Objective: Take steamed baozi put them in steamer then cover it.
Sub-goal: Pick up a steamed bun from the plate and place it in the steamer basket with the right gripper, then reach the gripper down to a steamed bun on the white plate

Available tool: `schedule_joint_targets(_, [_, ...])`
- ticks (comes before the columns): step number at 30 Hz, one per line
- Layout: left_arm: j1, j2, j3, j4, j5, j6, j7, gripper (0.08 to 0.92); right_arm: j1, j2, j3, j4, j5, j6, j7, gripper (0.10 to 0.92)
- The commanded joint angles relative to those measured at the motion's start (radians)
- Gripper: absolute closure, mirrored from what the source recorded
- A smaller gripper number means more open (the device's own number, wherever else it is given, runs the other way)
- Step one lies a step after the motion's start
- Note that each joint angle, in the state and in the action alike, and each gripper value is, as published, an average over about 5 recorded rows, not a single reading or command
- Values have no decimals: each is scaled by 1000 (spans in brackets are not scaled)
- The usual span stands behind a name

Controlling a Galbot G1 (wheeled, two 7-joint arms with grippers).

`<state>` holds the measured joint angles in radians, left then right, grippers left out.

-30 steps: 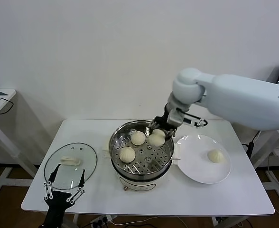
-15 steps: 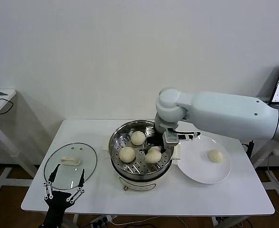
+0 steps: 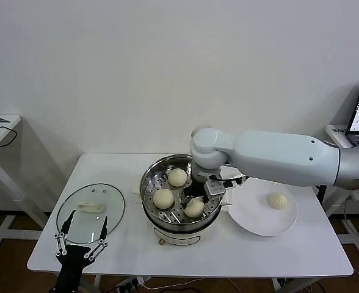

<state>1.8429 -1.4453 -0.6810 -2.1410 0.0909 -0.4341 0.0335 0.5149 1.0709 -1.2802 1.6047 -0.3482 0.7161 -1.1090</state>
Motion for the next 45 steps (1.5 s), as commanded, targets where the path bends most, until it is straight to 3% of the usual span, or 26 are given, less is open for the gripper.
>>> schedule_joint_targets(1, [-2, -1, -1, -1, -3, 0, -3, 177, -18, 32, -5, -10, -34, 21, 2, 282])
schedule_joint_targets(11, [-9, -2, -2, 6, -9, -5, -3, 177, -7, 25, 31, -19, -5, 6, -2, 208])
schedule_joint_targets(20, [-19, 1, 8, 14, -9, -2, 0, 177, 22, -69, 142, -62, 82, -2, -24, 203])
schedule_joint_targets(28, [-17, 11, 12, 10, -8, 1, 0, 177, 86, -262, 179, -215, 621, -515, -72, 203])
schedule_joint_targets(32, [-18, 16, 16, 13, -6, 1, 1, 177, 89, -326, 197, -357, 735, -678, -111, 203])
schedule_joint_targets(41, [-19, 17, 14, 21, -2, -1, 4, 177, -90, -393, 219, -640, 539, -694, -146, 203])
schedule_joint_targets(45, [-16, 15, 10, 14, -2, 1, 4, 177, -203, -407, 258, -697, 447, -656, -118, 203])
